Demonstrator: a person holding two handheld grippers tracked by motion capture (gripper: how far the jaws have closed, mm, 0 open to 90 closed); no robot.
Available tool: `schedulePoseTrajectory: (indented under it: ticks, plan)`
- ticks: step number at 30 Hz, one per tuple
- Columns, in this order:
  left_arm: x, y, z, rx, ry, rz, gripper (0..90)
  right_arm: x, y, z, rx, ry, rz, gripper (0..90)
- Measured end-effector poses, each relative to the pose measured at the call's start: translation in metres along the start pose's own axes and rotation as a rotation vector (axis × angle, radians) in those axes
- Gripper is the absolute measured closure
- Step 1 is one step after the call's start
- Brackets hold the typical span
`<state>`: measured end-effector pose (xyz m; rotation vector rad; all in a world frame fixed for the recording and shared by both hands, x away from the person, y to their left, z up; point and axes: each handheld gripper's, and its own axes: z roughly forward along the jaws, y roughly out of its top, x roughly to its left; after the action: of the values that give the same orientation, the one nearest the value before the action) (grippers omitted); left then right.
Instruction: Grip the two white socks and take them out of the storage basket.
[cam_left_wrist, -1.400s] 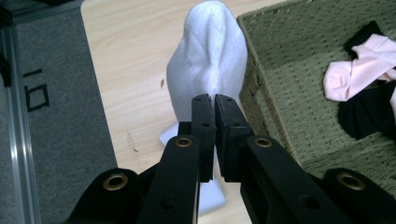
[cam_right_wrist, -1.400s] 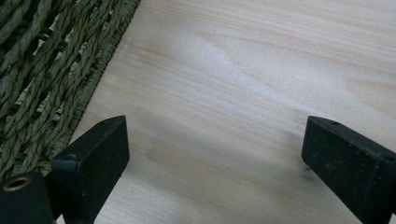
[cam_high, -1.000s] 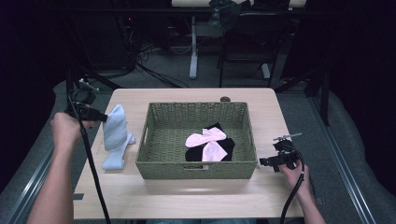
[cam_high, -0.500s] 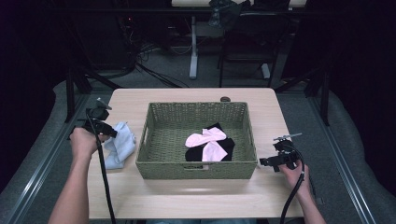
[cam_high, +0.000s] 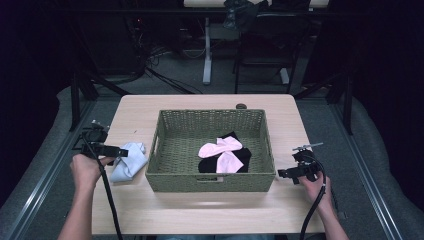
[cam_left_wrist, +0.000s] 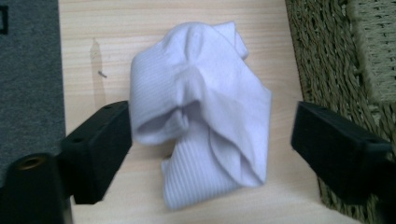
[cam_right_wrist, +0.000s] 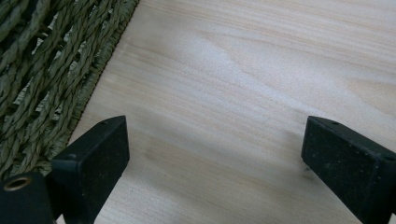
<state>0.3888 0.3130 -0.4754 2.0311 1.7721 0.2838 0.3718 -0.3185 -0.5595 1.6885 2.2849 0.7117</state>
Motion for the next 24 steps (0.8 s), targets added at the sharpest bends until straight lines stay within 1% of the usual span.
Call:
schedulePoseTrajectory:
  ticks: [1, 2, 3, 5, 6, 7, 8, 9, 10, 11, 12, 14, 15, 16, 17, 18, 21, 22, 24]
  plan:
    - [0.0, 0.0, 0.0, 0.0, 0.0, 0.0, 7.3, 0.0, 0.0, 0.0, 0.0, 0.0, 0.0, 7.4]
    - [-0.002, -0.009, -0.004, -0.013, 0.003, 0.001, 4.5, 0.0, 0.0, 0.0, 0.005, 0.0, 0.003, 7.4]
    - [-0.003, -0.013, -0.005, -0.013, 0.006, 0.004, 3.2, 0.001, 0.0, 0.0, 0.001, -0.005, 0.005, 7.4]
    - [-0.006, -0.021, -0.006, -0.025, -0.009, 0.009, 0.3, 0.001, 0.0, 0.0, 0.006, -0.001, 0.0, 7.4]
    - [-0.007, -0.026, -0.006, -0.03, -0.01, 0.008, 0.3, 0.001, 0.0, 0.001, 0.007, -0.002, 0.001, 7.5]
    - [-0.007, -0.026, -0.006, -0.03, -0.01, 0.008, 0.3, 0.001, 0.0, 0.001, 0.006, -0.005, 0.002, 7.5]
    - [-0.01, -0.035, -0.005, -0.042, -0.015, 0.008, 0.2, 0.002, 0.0, 0.001, 0.009, -0.002, 0.002, 7.5]
    - [-0.01, -0.035, -0.005, -0.042, -0.015, 0.008, 0.2, 0.002, 0.0, 0.001, 0.009, -0.002, 0.002, 7.5]
    - [-0.011, -0.039, -0.004, -0.047, -0.018, 0.007, 0.2, 0.002, 0.0, 0.001, 0.008, -0.003, 0.002, 7.5]
    - [-0.013, -0.05, -0.002, -0.053, -0.015, 0.01, 0.2, 0.002, 0.0, 0.001, 0.011, -0.003, 0.0, 7.5]
    - [-0.013, -0.05, -0.002, -0.053, -0.015, 0.01, 0.2, 0.002, 0.0, 0.001, 0.011, -0.003, 0.0, 7.5]
    - [-0.014, -0.058, -0.001, -0.06, -0.012, 0.005, 0.2, 0.001, 0.0, 0.001, 0.005, -0.007, 0.002, 7.5]
    - [-0.014, -0.061, 0.0, -0.065, -0.009, 0.003, 0.1, 0.001, 0.0, 0.001, 0.005, -0.007, 0.001, 7.5]
    - [-0.015, -0.069, 0.002, -0.078, -0.002, 0.0, 0.2, 0.002, 0.0, 0.001, 0.007, -0.006, 0.001, 7.5]
    - [-0.015, -0.069, 0.002, -0.078, -0.002, 0.0, 0.2, 0.002, 0.0, 0.001, 0.007, -0.006, 0.001, 7.5]
    - [-0.016, -0.077, 0.005, -0.091, 0.012, -0.006, 0.2, 0.002, 0.0, 0.001, 0.01, -0.005, 0.0, 7.5]
    - [-0.018, -0.088, 0.013, -0.089, 0.028, -0.008, 0.2, 0.002, 0.0, 0.001, 0.006, -0.004, 0.002, 7.5]
    - [-0.018, -0.092, 0.015, -0.089, 0.026, -0.009, 0.2, 0.002, 0.0, 0.001, 0.009, -0.005, 0.001, 7.5]
    - [-0.02, -0.099, 0.021, -0.102, 0.045, -0.009, 0.2, 0.002, 0.0, 0.001, 0.011, -0.007, -0.002, 7.5]
